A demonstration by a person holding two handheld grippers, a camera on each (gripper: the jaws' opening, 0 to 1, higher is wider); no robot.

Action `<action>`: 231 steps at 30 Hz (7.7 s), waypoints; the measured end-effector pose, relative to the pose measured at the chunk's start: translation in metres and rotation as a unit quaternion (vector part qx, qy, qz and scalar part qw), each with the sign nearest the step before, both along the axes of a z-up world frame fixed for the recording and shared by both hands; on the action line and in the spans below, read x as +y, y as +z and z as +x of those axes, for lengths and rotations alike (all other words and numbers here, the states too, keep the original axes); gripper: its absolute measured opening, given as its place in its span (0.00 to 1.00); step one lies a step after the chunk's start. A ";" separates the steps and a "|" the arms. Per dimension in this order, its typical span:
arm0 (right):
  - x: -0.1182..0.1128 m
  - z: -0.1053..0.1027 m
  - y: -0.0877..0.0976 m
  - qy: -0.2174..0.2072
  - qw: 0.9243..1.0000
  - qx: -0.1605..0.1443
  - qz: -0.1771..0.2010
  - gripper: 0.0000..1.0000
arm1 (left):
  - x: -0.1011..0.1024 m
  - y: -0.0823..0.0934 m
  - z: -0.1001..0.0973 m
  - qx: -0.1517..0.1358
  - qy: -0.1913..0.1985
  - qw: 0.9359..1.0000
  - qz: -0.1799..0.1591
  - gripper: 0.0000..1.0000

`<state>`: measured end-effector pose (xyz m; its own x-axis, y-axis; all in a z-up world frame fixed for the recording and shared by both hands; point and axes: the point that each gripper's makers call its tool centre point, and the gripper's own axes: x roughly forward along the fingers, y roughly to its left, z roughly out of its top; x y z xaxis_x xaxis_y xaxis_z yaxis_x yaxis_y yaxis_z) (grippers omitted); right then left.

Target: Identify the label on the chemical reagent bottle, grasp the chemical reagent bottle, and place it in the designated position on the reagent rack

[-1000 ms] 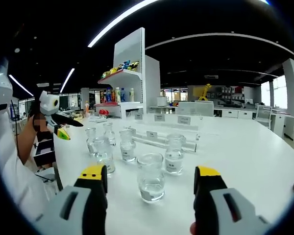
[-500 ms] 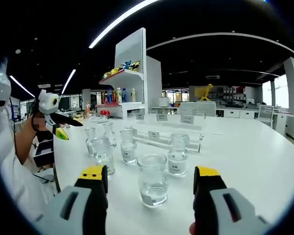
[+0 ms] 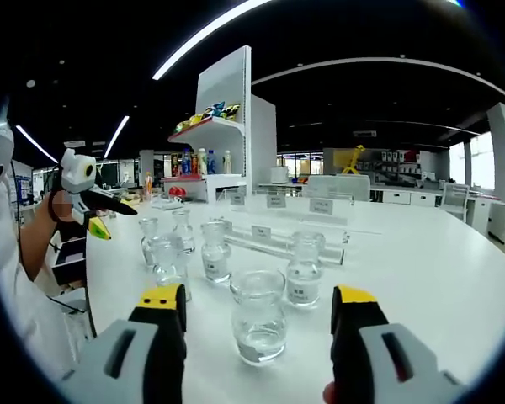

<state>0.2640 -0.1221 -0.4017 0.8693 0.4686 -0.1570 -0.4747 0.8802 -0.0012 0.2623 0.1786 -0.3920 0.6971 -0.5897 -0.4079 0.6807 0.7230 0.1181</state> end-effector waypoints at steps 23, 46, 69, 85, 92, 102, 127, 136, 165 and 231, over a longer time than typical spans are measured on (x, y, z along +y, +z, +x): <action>0.007 0.012 -0.006 -0.009 1.000 -0.004 -0.011 0.64 | 0.006 -0.005 -0.003 0.003 0.006 1.000 -0.002 0.73; 0.009 0.018 -0.007 -0.017 1.000 -0.004 -0.012 0.54 | 0.010 -0.007 -0.004 0.005 0.008 1.000 0.001 0.73; 0.007 0.013 -0.014 -0.020 1.000 0.007 -0.022 0.25 | 0.008 -0.006 -0.004 0.004 0.006 1.000 0.003 0.72; 0.008 0.013 -0.015 -0.017 0.999 0.012 -0.032 0.24 | 0.007 -0.005 -0.003 0.003 0.002 1.000 0.004 0.72; 0.008 0.013 -0.015 -0.017 0.999 0.015 -0.034 0.24 | 0.007 -0.003 -0.002 0.001 0.002 1.000 0.003 0.72; 0.005 0.016 -0.014 -0.035 0.998 0.009 -0.043 0.23 | 0.005 -0.004 -0.001 0.002 -0.001 1.000 0.005 0.72; -0.007 0.015 -0.007 -0.065 0.997 -0.005 -0.043 0.22 | 0.008 -0.006 -0.002 0.003 0.004 1.000 0.004 0.72; -0.001 0.007 -0.003 -0.065 0.997 -0.002 -0.037 0.22 | 0.007 -0.008 -0.003 0.005 0.003 1.000 0.005 0.72; -0.004 0.012 0.014 -0.062 0.997 0.005 -0.037 0.22 | 0.009 -0.010 -0.003 0.005 0.003 1.000 0.011 0.72; 0.006 0.081 0.090 -0.035 0.999 0.002 -0.005 0.22 | 0.025 -0.004 0.002 -0.001 0.022 1.000 0.005 0.70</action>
